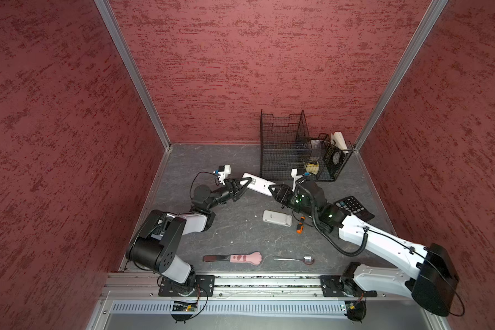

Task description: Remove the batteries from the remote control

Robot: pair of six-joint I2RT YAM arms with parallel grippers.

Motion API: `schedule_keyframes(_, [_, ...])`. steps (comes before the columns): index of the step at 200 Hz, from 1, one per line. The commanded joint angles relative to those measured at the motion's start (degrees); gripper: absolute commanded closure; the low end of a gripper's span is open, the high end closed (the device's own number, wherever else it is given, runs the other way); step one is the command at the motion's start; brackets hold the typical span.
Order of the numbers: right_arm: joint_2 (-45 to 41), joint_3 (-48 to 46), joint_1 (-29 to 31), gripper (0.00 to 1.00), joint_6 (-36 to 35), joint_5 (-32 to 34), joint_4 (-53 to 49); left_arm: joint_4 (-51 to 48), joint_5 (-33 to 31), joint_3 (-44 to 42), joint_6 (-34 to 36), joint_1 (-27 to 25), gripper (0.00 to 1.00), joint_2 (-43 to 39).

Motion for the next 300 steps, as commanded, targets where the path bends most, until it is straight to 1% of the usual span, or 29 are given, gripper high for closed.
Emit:
schedule_keyframes(1, [-0.50, -0.84, -0.62, 0.56, 1.78, -1.19, 1.01, 0.79, 1.70, 1.85, 2.28, 0.24, 1.00, -1.66])
schedule_keyframes(44, [-0.99, -1.79, -1.09, 0.57, 2.90, -3.38, 3.99, -4.27, 3.91, 3.41, 7.67, 0.80, 1.00, -2.97])
schedule_keyframes(86, [-1.53, -3.24, -1.67, 0.66, 3.84, -4.32, 5.81, -5.02, 5.04, 4.03, 8.90, 1.19, 1.00, -2.48])
schedule_keyframes(140, [-1.19, -3.39, -1.81, 0.67, 4.09, -5.63, 6.87, -6.58, 5.63, 4.29, 10.78, 1.45, 1.00, -2.37])
schedule_keyframes(191, [-1.19, -3.22, -1.91, 0.68, 4.22, -6.17, 7.42, -11.68, 5.63, 4.48, 14.42, 1.54, 1.00, -3.54])
schedule_keyframes(220, [-0.94, -3.36, -1.90, 0.68, 4.28, -6.54, 7.73, -12.81, 5.26, 4.23, 15.35, 1.54, 1.00, -3.53])
schedule_keyframes(300, [1.51, -3.04, -1.98, 0.70, 4.51, -7.72, 9.59, -11.62, 5.07, 3.94, 14.67, 0.53, 1.00, -3.90])
